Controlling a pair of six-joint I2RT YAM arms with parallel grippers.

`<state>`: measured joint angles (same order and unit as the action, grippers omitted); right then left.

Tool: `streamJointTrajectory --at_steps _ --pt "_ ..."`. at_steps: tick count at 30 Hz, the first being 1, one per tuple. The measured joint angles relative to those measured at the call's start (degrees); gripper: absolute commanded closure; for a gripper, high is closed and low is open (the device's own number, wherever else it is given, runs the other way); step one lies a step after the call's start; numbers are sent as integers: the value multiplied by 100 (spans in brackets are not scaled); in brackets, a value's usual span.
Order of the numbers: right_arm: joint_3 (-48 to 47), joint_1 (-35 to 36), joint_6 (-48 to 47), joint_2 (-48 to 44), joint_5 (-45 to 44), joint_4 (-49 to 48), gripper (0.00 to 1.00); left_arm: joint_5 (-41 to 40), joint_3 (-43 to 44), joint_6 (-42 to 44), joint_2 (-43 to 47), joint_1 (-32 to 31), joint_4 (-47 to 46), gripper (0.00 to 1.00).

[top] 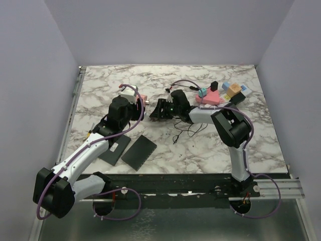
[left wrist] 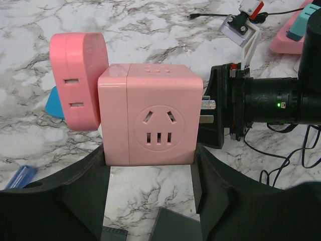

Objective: Pull the plug off the socket
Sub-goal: Place the plug at the center of the board.

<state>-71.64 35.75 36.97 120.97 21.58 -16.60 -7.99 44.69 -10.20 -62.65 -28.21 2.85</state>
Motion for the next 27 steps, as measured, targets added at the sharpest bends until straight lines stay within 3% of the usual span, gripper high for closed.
streamJointTrajectory --at_steps 7,16,20,27 --pt "365 46 -308 -404 -424 -13 18 7 -13 13 0 -4 -2 100" --pt "1379 -236 -568 -2072 -514 -20 12 216 -20 92 0 -4 -4 100" --pt "1836 -745 -643 -3005 -48 -39 12 675 -28 216 0 -28 -50 100" --pt "2022 -1405 -1049 -4059 1648 240 11 2048 -149 651 -4 -494 -251 100"
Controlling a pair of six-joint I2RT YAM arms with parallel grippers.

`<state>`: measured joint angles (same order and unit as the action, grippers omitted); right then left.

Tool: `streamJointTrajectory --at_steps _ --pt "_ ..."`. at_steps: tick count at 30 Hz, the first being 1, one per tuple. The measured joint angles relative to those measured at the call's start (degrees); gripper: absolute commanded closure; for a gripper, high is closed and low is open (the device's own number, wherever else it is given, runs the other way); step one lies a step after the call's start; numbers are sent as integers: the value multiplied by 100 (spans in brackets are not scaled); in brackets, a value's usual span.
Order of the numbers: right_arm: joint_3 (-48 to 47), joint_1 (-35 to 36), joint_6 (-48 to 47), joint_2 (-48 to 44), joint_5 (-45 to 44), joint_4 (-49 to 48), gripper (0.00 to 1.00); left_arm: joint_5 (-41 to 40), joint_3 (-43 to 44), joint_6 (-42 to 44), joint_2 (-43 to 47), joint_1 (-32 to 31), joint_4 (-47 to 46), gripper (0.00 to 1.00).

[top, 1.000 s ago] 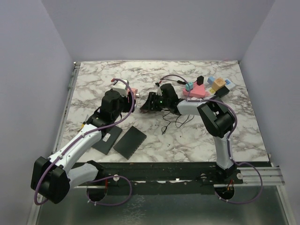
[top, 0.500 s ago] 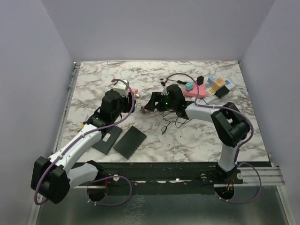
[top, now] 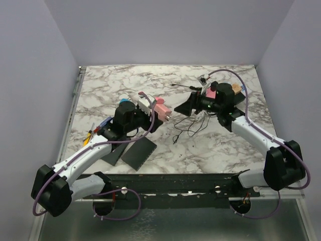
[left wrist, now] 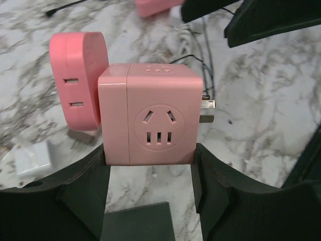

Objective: Pull the plug off the socket
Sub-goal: Place the plug at the center of the board.

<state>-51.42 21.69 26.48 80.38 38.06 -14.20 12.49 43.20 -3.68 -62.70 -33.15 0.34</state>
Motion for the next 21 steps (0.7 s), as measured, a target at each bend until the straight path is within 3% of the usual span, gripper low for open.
streamJointTrajectory --at_steps 7,21 --pt "-116 52 -544 -695 1167 931 11 1119 0 96 -24 -514 -142 100" --pt "236 249 160 -448 1333 949 9 651 -7 238 -232 -824 -131 100"
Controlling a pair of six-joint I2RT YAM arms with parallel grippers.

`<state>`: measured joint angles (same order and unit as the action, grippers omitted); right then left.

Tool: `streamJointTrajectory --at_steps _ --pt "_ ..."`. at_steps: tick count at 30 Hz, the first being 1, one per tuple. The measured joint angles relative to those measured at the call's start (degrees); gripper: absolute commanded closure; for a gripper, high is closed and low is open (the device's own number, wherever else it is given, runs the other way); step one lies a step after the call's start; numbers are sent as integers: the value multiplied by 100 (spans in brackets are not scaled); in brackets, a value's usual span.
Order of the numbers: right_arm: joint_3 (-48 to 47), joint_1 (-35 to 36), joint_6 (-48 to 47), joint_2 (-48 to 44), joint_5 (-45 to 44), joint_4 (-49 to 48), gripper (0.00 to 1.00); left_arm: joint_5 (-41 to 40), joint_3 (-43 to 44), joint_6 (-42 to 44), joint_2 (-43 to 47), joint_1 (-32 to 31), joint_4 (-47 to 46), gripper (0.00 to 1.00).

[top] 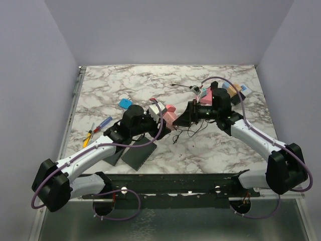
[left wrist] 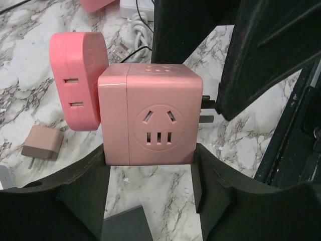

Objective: Pull the plug off the socket
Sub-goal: Place the plug at the center of the board, then remove the plug from the socket.

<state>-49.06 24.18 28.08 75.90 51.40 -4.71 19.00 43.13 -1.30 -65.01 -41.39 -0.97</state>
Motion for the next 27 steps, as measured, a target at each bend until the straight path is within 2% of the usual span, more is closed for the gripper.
streamJointTrajectory --at_steps 7,11,12,16,17,19,20,21,22,23,27 --pt "0 177 313 302 -116 -332 10 -153 0 26 -74 -37 -4 100" --pt "0 348 385 483 -369 -481 18 -199 0 31 -116 -37 24 100" --pt "0 374 389 520 -413 -501 22 -212 0 31 -116 -37 33 100" --pt "0 457 387 636 -638 -549 57 -319 0 35 -116 -52 46 98" --pt "2 463 404 645 -715 -560 65 -356 0 35 -116 -52 48 86" --pt "4 494 341 645 -772 -597 72 -407 0 44 -116 -59 59 41" --pt "4 503 315 645 -800 -601 77 -424 2 48 -116 -59 61 24" --pt "4 511 278 640 -848 -597 80 -437 2 50 -118 -61 72 14" --pt "4 527 225 632 -916 -577 81 -444 2 81 -118 -63 92 5" --pt "2 560 127 599 -1023 -520 81 -476 13 85 -118 -66 109 2" --pt "4 723 -470 321 -1902 -50 81 -494 87 155 -61 -66 109 1"
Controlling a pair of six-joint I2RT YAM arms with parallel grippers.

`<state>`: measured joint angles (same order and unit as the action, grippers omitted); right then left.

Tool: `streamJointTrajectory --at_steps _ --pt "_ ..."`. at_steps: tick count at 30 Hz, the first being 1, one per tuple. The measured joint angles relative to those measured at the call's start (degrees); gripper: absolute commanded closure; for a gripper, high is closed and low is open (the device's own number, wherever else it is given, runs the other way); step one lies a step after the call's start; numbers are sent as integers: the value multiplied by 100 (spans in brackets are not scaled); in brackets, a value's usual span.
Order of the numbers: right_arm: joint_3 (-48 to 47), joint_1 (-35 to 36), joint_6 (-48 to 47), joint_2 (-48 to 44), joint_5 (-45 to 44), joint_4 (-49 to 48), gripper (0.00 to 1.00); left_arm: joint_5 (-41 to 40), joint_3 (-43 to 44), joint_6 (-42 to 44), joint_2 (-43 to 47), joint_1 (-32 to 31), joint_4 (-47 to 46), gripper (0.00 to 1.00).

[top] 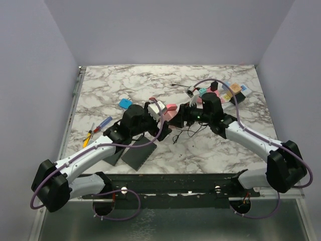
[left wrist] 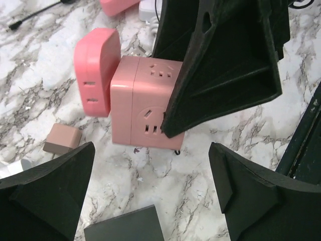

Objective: Pull the plug off the socket
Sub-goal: Remove the plug from the socket.

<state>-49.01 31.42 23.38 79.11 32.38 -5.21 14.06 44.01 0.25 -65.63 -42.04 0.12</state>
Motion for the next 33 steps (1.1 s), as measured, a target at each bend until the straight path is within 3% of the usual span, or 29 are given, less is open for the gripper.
streamJointTrajectory --at_steps 5,13,22,33 --pt "83 98 -780 -584 -1078 343 82 127 2 -35 470 304 -48 1" --pt "664 595 -1443 -1220 -2000 317 82 1176 -2 -1388 507 1858 -1355 1" --pt "809 1346 -1635 -1078 -2597 101 82 2295 -214 -2470 -9 1996 -2173 1" --pt "603 1816 -1875 -634 -3086 61 81 2365 -179 -2299 -221 1947 -1825 1"
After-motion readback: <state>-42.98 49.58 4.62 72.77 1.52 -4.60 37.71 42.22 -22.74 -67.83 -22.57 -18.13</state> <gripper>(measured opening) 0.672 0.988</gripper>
